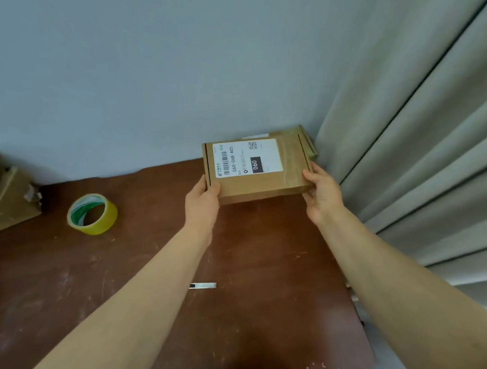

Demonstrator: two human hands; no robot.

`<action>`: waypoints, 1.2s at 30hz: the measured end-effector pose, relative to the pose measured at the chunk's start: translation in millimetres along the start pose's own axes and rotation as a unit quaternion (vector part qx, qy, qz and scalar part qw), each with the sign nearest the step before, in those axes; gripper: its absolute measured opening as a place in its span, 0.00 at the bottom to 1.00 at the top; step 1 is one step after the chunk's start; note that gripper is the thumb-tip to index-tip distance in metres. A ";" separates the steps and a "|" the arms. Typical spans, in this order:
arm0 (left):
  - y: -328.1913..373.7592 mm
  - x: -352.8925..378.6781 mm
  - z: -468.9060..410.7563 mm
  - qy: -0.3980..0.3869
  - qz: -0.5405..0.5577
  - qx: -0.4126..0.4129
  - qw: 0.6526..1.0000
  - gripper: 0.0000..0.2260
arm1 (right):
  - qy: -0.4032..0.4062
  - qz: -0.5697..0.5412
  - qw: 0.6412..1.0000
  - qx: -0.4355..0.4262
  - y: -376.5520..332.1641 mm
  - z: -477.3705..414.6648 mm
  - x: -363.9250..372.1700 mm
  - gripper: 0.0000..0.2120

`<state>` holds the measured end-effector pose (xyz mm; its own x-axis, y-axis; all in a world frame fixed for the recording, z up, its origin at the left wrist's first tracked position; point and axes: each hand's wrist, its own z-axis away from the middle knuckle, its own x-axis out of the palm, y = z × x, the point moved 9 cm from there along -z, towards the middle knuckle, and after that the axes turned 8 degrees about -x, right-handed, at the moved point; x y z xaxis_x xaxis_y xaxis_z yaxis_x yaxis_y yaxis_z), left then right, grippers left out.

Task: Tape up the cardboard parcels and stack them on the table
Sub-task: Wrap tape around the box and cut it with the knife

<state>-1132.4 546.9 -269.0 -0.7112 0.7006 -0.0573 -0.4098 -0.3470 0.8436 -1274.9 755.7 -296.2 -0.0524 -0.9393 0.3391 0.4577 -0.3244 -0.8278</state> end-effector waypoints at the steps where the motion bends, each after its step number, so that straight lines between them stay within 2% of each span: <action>1: -0.7 1.3 -5.2 -0.005 -0.003 -0.001 1.000 0.15 | 0.017 0.026 0.999 -0.014 -1.6 -1.0 -1.1 0.20; 5: -6.2 11.5 -24.6 -0.059 -0.023 -0.003 0.998 0.17 | 0.102 0.068 0.991 -0.056 -4.3 4.6 -16.7 0.18; 9: -0.8 12.4 -22.8 -0.085 -0.035 0.043 0.995 0.18 | 0.157 0.059 0.982 -0.091 -6.4 13.1 -26.4 0.18; 15: 10.3 25.6 -19.1 -0.067 -0.062 0.073 0.993 0.17 | 0.172 0.108 0.971 -0.130 -31.2 -1.9 -25.1 0.18; 20: 25.2 48.9 -28.4 -0.002 -0.096 0.103 0.990 0.17 | 0.135 0.179 0.959 -0.172 -50.6 -42.9 -16.3 0.17; 26: 26.4 72.9 -41.4 0.060 -0.095 0.057 0.992 0.16 | 0.084 0.252 0.947 -0.182 -53.5 -86.4 -11.2 0.16; 31: 20.2 77.8 -49.9 0.050 -0.090 0.008 0.995 0.23 | 0.065 0.273 0.949 -0.145 -40.5 -99.7 -6.2 0.18; 33: 17.1 74.6 -49.6 0.058 -0.074 -0.016 0.995 0.25 | 0.098 0.309 0.928 -0.184 -48.3 -91.6 -7.5 0.20; 36: 15.2 58.3 -45.6 0.084 -0.062 -0.036 0.994 0.27 | 0.136 0.319 0.889 -0.299 -66.7 -57.2 7.3 0.19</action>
<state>-1206.1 554.1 -283.9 -0.7360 0.6286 -0.2512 -0.5355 -0.3136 0.7842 -1356.5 764.1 -264.1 -0.2009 -0.9195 -0.3378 -0.0793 0.3589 -0.9300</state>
